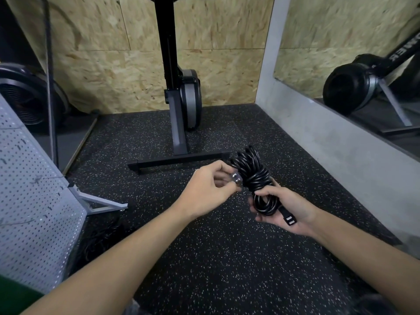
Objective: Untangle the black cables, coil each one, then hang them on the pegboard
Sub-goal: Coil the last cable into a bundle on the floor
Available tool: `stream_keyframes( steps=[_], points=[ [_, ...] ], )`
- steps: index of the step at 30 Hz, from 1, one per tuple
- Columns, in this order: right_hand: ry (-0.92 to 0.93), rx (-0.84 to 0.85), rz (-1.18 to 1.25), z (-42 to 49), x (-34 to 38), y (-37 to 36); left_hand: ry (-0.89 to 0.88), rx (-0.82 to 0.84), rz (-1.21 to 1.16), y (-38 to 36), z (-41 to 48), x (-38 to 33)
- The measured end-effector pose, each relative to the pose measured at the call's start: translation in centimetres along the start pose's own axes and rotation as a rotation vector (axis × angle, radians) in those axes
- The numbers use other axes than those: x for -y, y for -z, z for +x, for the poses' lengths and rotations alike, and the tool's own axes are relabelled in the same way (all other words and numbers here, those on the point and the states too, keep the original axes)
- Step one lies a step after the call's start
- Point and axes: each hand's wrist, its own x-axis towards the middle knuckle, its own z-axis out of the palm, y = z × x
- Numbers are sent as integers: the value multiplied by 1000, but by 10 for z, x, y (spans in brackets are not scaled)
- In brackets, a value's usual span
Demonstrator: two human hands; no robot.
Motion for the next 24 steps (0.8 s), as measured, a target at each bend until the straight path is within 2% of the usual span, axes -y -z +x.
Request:
stream_keyframes(
  steps=[4, 10, 16, 18, 22, 24],
  points=[
    [-116, 73, 16, -4, 3, 0, -93, 28, 55, 4, 1, -3],
    [-94, 183, 50, -6, 3, 0, -218, -128, 173, 17, 5, -3],
    [-117, 232, 14, -5, 5, -1, -188, -243, 31, 5, 9, 7],
    [-125, 259, -6, -6, 5, 0, -163, -205, -25, 9, 9, 7],
    [-143, 292, -33, -8, 4, 3, -145, 37, -45, 16, 8, -4],
    [-150, 314, -52, -10, 5, 3, -127, 58, -65, 20, 9, -7]
  ],
)
